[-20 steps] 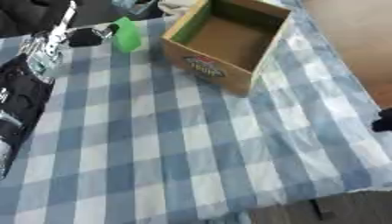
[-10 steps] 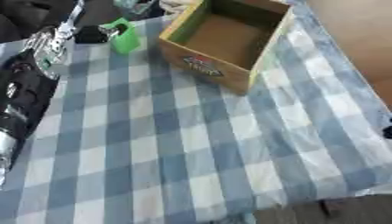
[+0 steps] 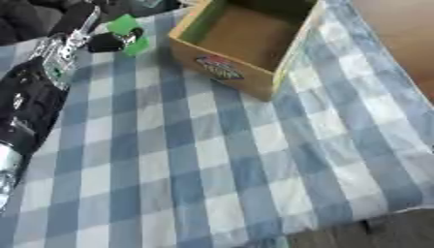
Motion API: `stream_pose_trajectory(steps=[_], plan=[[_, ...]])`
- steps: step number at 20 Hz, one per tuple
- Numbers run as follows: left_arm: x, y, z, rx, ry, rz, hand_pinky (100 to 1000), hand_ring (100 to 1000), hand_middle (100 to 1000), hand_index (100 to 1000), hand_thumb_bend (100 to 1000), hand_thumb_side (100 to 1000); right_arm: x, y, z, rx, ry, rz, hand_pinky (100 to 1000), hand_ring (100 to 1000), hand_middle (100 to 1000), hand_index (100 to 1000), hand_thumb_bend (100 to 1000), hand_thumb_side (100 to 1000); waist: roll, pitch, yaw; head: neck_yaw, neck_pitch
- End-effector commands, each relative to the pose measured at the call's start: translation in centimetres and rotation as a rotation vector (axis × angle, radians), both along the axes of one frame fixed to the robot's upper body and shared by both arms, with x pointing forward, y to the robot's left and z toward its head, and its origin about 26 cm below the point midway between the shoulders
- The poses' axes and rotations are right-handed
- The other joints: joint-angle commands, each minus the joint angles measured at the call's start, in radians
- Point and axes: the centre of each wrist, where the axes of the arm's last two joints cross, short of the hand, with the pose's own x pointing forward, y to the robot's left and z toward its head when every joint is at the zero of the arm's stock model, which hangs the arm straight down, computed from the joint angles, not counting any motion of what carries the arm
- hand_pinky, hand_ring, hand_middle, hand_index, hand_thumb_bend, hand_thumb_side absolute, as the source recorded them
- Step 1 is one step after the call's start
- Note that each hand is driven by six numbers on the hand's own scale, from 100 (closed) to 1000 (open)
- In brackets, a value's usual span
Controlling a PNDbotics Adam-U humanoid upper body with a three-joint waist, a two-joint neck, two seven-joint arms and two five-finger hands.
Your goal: Pick up objects on the table and place them in the box.
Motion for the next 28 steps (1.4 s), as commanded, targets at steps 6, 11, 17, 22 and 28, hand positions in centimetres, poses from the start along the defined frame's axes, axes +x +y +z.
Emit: stream_pose_trajectory(steps=[6,11,17,22,28], plan=[[-0.8,2.6,1.4,0.074,0.034,0.122,808,792,805,963,465,724,0.0,0.0,0.8,-0.011,-0.028,0.002,646,651,658,994,100,617,-0.008,-0.008,-0.003,0.018,0.005],[-0.9,2.9,1.0,0.089,0.043,0.15,795,773,787,959,452,706,0.0,0.0,0.8,-0.009,-0.028,0.001,647,651,658,994,100,617,-0.01,-0.004,-0.003,0.021,0.008],[-0.9,2.8,0.6,0.109,0.062,0.159,762,673,691,945,410,645,0.0,0.0,0.7,-0.006,-0.026,0.0,647,651,657,994,100,617,-0.011,-0.003,-0.002,0.021,0.014],[-0.8,2.5,0.5,0.101,0.044,0.146,737,615,588,918,359,575,0.0,0.0,0.6,-0.004,-0.023,0.0,647,652,657,993,100,618,-0.014,-0.004,0.001,0.022,0.016],[-0.7,2.2,0.6,0.057,-0.013,0.131,716,574,525,862,281,457,0.1,0.0,0.5,-0.003,-0.023,-0.003,648,652,657,993,100,618,-0.017,-0.002,0.004,0.022,0.015]])
